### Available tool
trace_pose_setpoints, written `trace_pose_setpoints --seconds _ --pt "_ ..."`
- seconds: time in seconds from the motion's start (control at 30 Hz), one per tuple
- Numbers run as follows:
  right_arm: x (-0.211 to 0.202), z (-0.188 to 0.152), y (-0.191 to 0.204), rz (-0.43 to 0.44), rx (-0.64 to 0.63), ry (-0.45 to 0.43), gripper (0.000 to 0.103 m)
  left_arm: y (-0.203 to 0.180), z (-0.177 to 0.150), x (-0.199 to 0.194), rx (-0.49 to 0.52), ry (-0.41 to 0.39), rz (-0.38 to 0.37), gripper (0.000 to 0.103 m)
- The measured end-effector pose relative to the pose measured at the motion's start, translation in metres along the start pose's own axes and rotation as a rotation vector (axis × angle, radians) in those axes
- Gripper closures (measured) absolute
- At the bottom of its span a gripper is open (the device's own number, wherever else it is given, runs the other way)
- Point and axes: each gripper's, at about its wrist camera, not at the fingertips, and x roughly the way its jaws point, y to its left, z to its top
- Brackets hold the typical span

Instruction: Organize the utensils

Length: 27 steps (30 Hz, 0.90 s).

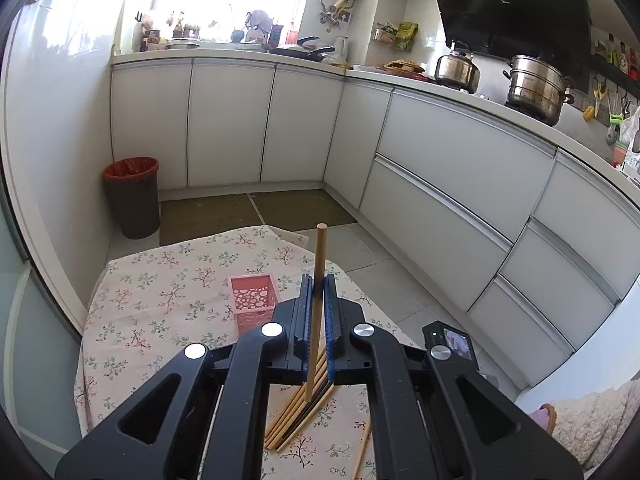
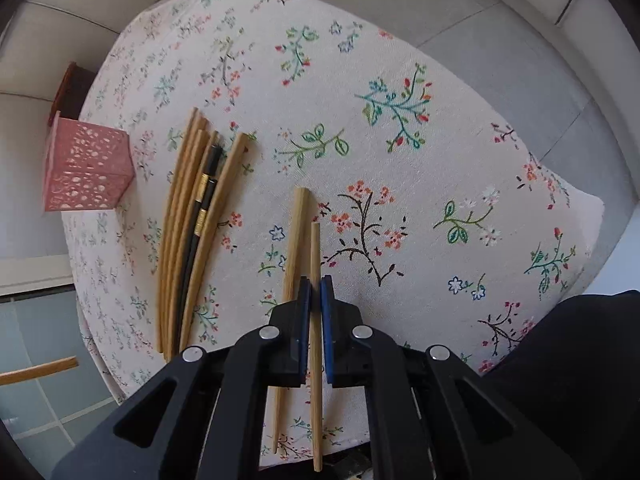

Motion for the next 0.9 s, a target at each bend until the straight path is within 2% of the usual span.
trace_pose_setpoints --seconds 0.23,0.4,0.57,0.67,0.73,0.77,0.8,0.83,0.9 --pt "-0.099 -0.01 0.008 0.186 -0.128 -0.204 0.097 -0.011 0.006 -0.004 0.002 -0.019 0.017 0.098" --pt "-0.163 0.0 0.043 0.312 -0.184 -0.352 0.097 -0.01 0.023 0.0 -0.016 -0.033 0.048 0.098" --pt "-0.203 0.004 0.058 0.328 -0.233 -0.466 0.097 -0.011 0.034 0.005 -0.013 -0.026 0.052 0.098" --pt "-0.2 0.004 0.053 0.326 -0.243 -0.458 0.097 0.0 0.028 0.009 -0.054 -0.001 0.046 0.097" --pt "-0.196 0.004 0.051 0.327 -0.245 -0.444 0.097 0.027 0.02 0.019 -0.171 0.065 0.077 0.092" --pt "-0.196 0.003 0.049 0.327 -0.248 -0.442 0.097 0.045 0.015 0.028 -0.243 0.121 0.096 0.068" --pt "-0.194 0.003 0.048 0.327 -0.251 -0.442 0.097 0.07 0.005 0.045 -0.338 0.206 0.116 0.036" --pt "-0.191 0.004 0.047 0.329 -0.251 -0.439 0.097 0.09 -0.003 0.06 -0.4 0.26 0.132 0.027" --pt "-0.187 0.007 0.046 0.343 -0.244 -0.42 0.097 0.137 -0.026 0.106 -0.516 0.402 0.216 0.033"
